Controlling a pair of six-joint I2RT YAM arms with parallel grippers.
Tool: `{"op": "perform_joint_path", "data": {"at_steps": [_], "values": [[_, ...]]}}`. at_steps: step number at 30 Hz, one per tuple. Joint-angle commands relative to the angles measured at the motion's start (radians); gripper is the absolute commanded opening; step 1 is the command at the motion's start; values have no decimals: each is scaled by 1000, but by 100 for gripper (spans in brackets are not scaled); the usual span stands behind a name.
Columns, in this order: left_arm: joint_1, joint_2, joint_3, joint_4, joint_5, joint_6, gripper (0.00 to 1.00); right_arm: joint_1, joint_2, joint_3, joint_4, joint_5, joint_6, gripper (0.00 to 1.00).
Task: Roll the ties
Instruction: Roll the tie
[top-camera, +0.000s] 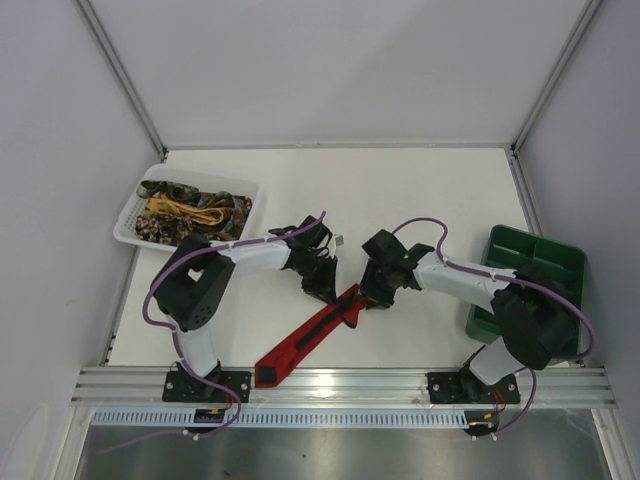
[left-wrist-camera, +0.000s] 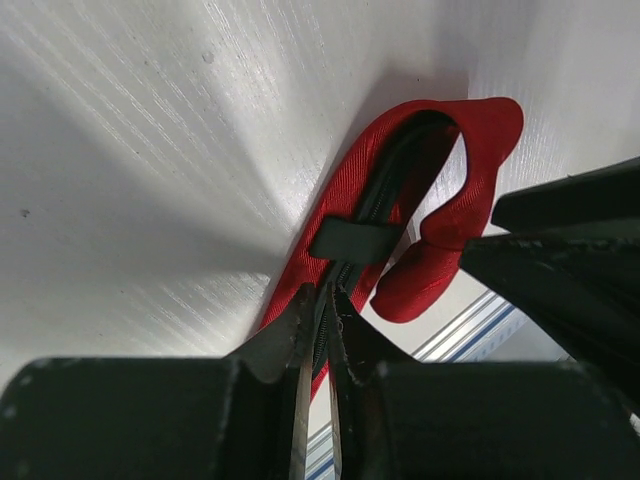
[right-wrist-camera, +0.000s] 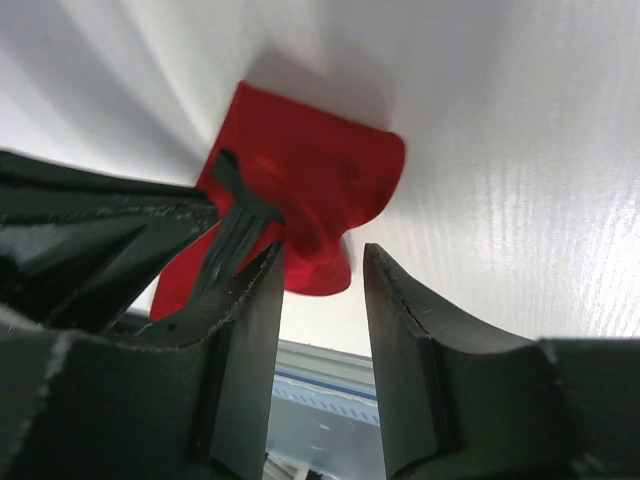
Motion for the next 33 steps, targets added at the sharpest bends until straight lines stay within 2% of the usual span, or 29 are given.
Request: {"op": "perform_joint_path", "data": {"at_steps": [1, 6, 10, 15, 24, 33], "values": [[2, 13, 3, 27, 18, -11, 13, 9, 32, 58, -50, 68, 68, 42], [0, 21, 0, 25, 19, -3, 14, 27, 67, 95, -84, 99, 77, 42], [0, 30, 9, 20, 22, 4, 13, 32, 97, 86, -55, 75, 91, 34], [-1, 44, 10, 27, 28, 4, 13, 37, 125, 85, -41, 44, 100, 31], [-10, 56, 10, 27, 30, 7, 13, 8, 127, 159, -70, 36, 85, 0], [-12, 59, 10, 17, 19, 23, 12, -55, 177, 236, -133, 50, 71, 0]]}}
